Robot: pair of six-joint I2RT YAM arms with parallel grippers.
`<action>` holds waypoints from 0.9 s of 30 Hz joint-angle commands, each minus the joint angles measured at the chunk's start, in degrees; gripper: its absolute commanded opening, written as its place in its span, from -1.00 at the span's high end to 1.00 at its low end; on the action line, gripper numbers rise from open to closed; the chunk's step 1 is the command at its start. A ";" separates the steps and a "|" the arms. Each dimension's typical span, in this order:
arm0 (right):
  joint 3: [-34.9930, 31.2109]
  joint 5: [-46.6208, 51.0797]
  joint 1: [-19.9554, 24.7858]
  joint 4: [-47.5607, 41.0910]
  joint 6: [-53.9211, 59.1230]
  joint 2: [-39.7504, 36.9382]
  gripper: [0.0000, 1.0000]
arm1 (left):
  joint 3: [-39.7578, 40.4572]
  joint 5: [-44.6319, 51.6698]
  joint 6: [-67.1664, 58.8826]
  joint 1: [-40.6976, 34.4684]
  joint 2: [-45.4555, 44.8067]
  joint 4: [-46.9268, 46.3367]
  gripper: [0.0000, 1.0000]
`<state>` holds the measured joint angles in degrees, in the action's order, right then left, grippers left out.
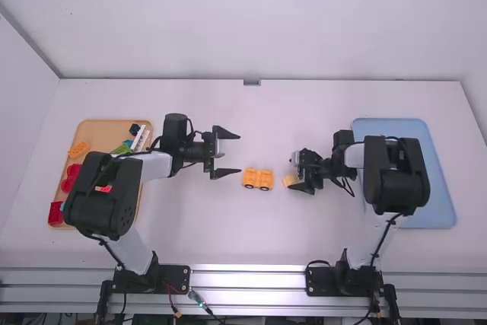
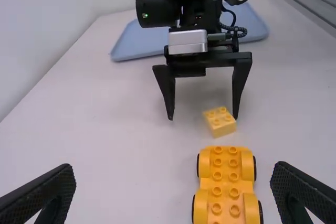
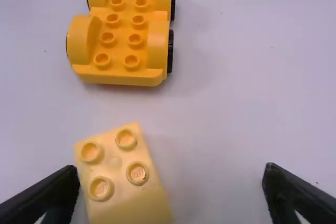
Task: Assemble lego blocks to make yellow taxi
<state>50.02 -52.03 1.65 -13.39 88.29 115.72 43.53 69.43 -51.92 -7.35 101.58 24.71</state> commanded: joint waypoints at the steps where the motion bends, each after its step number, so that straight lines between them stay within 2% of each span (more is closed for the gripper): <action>1: 0.63 1.57 -0.63 -0.59 0.81 1.09 -0.69 | -0.42 1.51 -0.04 -0.48 0.33 -0.20 -0.98; 4: 0.63 4.15 -1.46 -0.74 -0.22 1.09 -0.63 | -0.42 1.51 -0.22 -0.48 0.33 -0.24 -0.98; 8: 0.59 6.05 -2.14 -0.83 -0.70 1.09 -0.40 | -0.42 1.53 -0.20 -0.48 0.33 -0.28 -0.98; 18: -0.31 4.09 0.68 -0.42 -2.14 1.09 -0.41 | -0.44 1.51 -0.17 -0.52 0.33 -0.90 -0.98; 23: -3.19 -0.61 2.78 0.00 5.25 1.09 -0.42 | -0.42 1.57 -0.17 -0.52 0.33 -0.87 -0.98; 27: -4.39 -0.72 3.34 3.41 2.10 1.09 -0.50 | -0.44 1.60 -0.02 -0.52 0.33 -0.85 -0.98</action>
<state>46.74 -53.87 4.82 -11.03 90.37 115.72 43.55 69.43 -51.94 -7.35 101.58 23.90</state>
